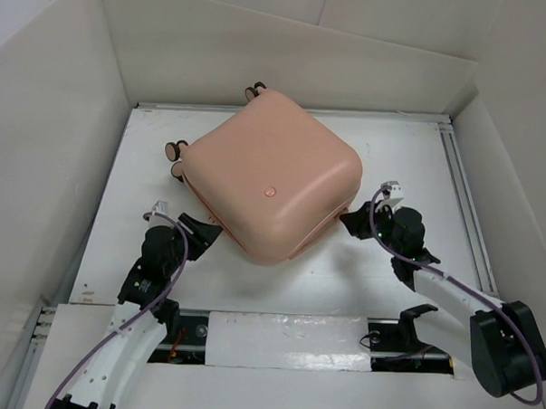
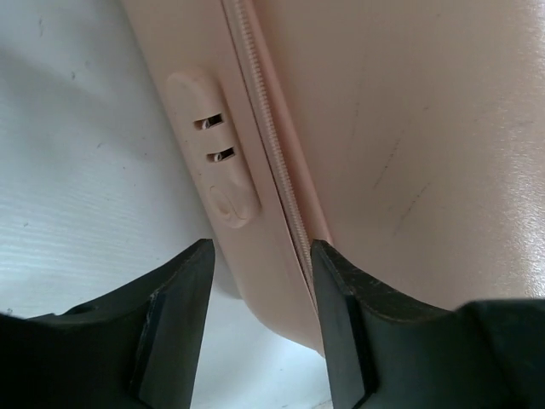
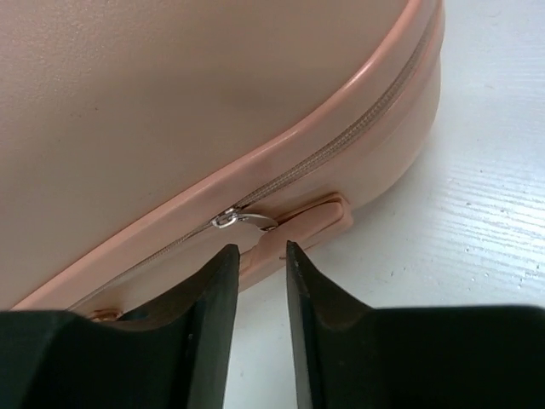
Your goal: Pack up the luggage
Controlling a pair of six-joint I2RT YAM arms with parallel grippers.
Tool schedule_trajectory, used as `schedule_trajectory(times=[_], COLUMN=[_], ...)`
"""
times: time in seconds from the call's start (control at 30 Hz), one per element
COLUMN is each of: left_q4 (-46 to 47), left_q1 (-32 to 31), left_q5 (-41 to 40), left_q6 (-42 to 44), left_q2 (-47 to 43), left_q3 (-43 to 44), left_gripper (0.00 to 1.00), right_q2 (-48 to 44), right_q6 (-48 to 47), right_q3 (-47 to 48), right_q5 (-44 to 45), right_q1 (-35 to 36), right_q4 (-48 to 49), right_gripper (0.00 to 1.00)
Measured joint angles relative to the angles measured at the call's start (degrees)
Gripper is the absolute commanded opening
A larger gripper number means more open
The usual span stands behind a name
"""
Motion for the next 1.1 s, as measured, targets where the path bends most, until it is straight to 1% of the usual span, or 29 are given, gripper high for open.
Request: schedule_trajectory(times=[0.13,0.23,0.4,0.57,0.63,0.67,0.7,0.73,0.8,0.83,0.93,0.97,1.1], left_q4=[0.9,2.4,6.1,9.8,10.7,11.3,12.0,12.9,14.4,15.4,18.6,19.9,24.7], left_q1=[0.0,0.0,0.0,0.0,0.0,0.0,0.0,0.0,0.0,0.0,0.0,0.0,0.1], left_q5=[-0.2,-0.3,-0.4,-0.4,-0.6,-0.6,-0.6,-0.6,-0.5,-0.3,0.0,0.2,1.2], left_q6=[-1.8,-2.6,-3.3,-3.8,-3.8,-3.7,-3.7,-3.7,-3.6,-3.7,-3.7,-3.7,-3.8], left_q2=[0.2,1.8,4.4,6.4,7.0,7.2,7.5,7.9,8.6,9.2,11.0,11.6,12.9], left_q3=[-0.8,-0.8,-1.9,-2.8,-2.8,-2.8,-2.8,-2.8,-3.1,-3.1,-3.5,-3.8,-5.3], left_gripper=[0.53,0.56,0.56,0.53,0.47,0.44,0.42,0.36,0.33,0.30,0.25,0.20,0.12], right_q2=[2.4,3.0,7.6,11.7,13.5,14.1,14.7,15.3,15.9,16.3,16.7,16.7,16.4], right_q6=[-2.1,-3.7,-6.4,-7.9,-8.2,-8.4,-8.5,-8.7,-8.8,-8.7,-7.8,-7.2,-4.5], right_q3=[0.9,1.6,4.5,5.0,5.2,5.2,5.2,5.2,5.2,5.2,4.5,4.0,2.1], right_q5=[-1.2,-1.4,-2.6,-2.3,-1.9,-1.6,-1.3,-0.5,0.2,0.5,1.7,2.2,5.8], right_q1=[0.0,0.0,0.3,1.2,1.6,2.0,2.4,3.0,3.5,3.7,4.2,4.5,7.9], right_q4=[1.2,1.9,2.5,7.8,10.5,11.6,12.7,14.0,14.7,15.0,17.1,17.9,21.2], right_gripper=[0.41,0.41,0.43,0.43,0.36,0.30,0.19,0.10,0.00,0.00,0.00,0.00,0.00])
